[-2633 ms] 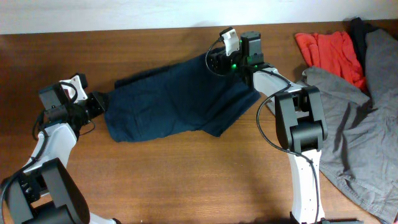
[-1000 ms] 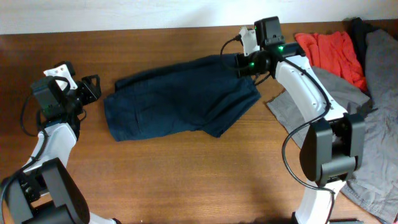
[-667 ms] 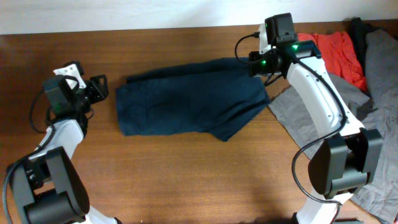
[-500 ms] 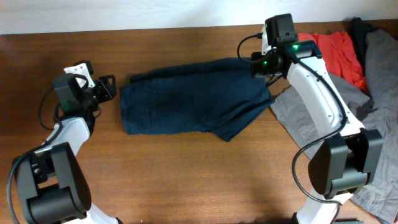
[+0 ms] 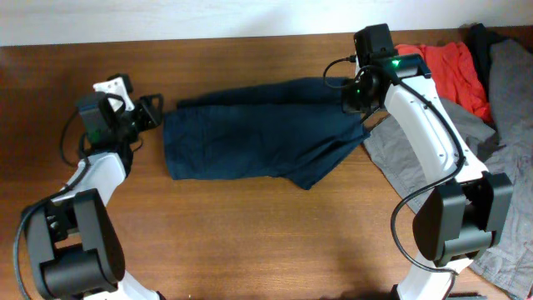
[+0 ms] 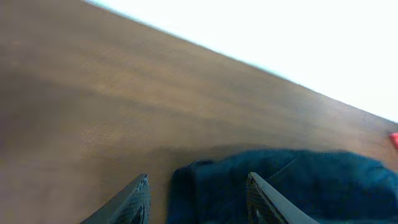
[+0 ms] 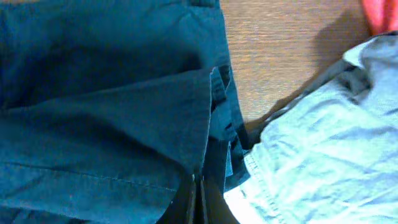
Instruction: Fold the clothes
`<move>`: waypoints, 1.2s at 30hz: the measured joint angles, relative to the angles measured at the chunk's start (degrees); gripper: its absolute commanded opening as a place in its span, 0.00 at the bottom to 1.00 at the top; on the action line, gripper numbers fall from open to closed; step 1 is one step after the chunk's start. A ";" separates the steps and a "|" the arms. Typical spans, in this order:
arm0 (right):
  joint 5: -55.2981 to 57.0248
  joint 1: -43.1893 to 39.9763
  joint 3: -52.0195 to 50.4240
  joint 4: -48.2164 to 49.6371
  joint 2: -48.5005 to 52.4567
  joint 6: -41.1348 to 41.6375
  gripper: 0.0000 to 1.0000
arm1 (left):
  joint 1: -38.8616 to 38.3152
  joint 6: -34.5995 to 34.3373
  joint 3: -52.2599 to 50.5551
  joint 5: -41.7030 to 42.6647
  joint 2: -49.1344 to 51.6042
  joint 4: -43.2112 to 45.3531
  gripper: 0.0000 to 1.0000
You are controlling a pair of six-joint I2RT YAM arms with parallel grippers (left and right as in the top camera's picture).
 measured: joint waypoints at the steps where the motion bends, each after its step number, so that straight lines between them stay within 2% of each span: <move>1: 0.35 0.00 0.02 -0.02 0.00 0.00 0.04 | -0.59 -0.15 0.04 -0.50 0.00 0.96 0.48; 6: 5.03 0.00 0.00 -4.20 0.00 3.74 0.04 | -4.26 -0.39 0.44 -8.20 0.02 7.67 0.44; 12: 11.54 0.00 0.00 -4.70 0.00 9.09 0.04 | -6.12 -0.42 0.52 -12.41 0.09 6.75 0.44; 14: 13.62 0.00 -0.04 -0.68 0.00 10.32 0.04 | -6.49 -0.42 0.57 -12.92 0.13 4.70 0.44; 19: 17.57 -0.52 -0.26 17.59 0.02 6.86 0.04 | -6.80 -0.44 0.68 -13.29 0.28 -1.22 0.43; 22: 17.49 -2.47 -0.26 23.41 0.13 6.73 0.04 | -6.80 -0.44 0.72 -13.05 0.28 -5.92 0.44; 28: 14.67 -6.82 -0.26 25.38 3.41 6.73 0.04 | -6.80 -0.44 0.72 -12.79 0.48 -8.28 0.43; 32: 14.05 -7.63 -0.26 24.50 7.58 6.88 0.14 | -6.80 -0.44 0.72 -12.70 0.52 -8.35 0.43; 36: 13.62 -7.74 -0.28 24.09 9.57 6.80 0.14 | -6.80 -0.44 0.72 -11.78 0.61 -8.81 0.44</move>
